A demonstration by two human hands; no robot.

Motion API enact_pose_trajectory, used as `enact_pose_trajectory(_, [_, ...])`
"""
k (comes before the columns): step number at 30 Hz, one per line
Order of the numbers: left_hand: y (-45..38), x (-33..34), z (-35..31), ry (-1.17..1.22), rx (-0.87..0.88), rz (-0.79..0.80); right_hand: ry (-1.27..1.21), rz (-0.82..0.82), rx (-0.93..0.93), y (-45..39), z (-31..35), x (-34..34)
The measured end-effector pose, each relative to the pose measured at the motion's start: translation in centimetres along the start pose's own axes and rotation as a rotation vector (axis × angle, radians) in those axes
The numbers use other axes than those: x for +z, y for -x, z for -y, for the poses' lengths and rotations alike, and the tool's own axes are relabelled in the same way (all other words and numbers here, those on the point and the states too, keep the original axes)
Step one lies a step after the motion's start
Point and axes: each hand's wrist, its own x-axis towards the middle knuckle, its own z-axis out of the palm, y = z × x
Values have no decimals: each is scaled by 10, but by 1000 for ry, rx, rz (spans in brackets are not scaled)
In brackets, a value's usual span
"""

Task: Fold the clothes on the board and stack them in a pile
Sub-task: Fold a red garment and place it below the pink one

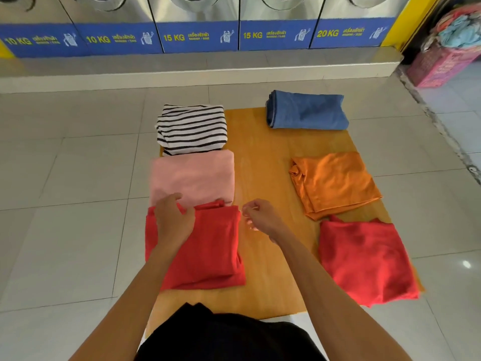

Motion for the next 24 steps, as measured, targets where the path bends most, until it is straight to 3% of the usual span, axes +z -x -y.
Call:
enact_pose_trajectory(4, [6,45,-53,39,104,101,-49,-6,-29,-5,4,-39])
enact_pose_trajectory(14, [-36,128,-166,109,40,355,-173,-139,-83,-63,28,-187])
enact_pose_trajectory(19, [-89,158,-218,125,-50,394,-28,-339,-201,-138,62,-275])
enact_pose_trajectory(24, [-140,188,-256,136,-81,335,220,-468,-141,-209,78,-333])
